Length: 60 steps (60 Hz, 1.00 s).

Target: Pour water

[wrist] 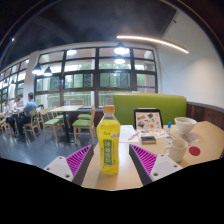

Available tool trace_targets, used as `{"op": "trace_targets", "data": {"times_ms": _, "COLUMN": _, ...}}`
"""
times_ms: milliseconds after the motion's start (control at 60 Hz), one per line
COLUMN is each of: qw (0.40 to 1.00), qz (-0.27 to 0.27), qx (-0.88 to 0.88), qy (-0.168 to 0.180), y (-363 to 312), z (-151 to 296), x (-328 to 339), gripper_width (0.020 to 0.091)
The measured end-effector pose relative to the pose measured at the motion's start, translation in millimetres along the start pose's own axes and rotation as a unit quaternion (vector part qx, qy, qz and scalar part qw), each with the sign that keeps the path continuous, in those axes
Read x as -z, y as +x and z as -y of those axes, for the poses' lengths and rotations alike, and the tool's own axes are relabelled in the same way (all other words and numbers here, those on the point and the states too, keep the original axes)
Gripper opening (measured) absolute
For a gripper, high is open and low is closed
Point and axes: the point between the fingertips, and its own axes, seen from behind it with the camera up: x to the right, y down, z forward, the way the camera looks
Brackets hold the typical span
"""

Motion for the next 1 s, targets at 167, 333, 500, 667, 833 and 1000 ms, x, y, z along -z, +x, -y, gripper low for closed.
{"op": "trace_targets", "data": {"times_ms": 167, "qw": 0.999, "qz": -0.037, "qx": 0.001, "qy": -0.015, "y": -0.3, "z": -3.2, "x": -67.1, "gripper_width": 0.0824}}
{"op": "trace_targets", "data": {"times_ms": 333, "qw": 0.997, "qz": -0.062, "qx": 0.048, "qy": 0.004, "y": -2.9, "z": 0.7, "x": -106.1, "gripper_width": 0.0408}}
{"op": "trace_targets", "data": {"times_ms": 500, "qw": 0.995, "qz": -0.039, "qx": 0.088, "qy": 0.025, "y": -8.9, "z": 2.1, "x": -118.4, "gripper_width": 0.0304}}
{"op": "trace_targets", "data": {"times_ms": 667, "qw": 0.999, "qz": -0.02, "qx": 0.028, "qy": 0.011, "y": 2.3, "z": 0.5, "x": -123.8, "gripper_width": 0.0279}}
{"op": "trace_targets", "data": {"times_ms": 833, "qw": 0.982, "qz": 0.025, "qx": -0.189, "qy": 0.018, "y": 37.8, "z": 22.9, "x": -124.4, "gripper_width": 0.0279}}
{"op": "trace_targets", "data": {"times_ms": 1000, "qw": 0.885, "qz": 0.067, "qx": -0.46, "qy": 0.039, "y": 94.1, "z": 40.0, "x": -110.4, "gripper_width": 0.0276}}
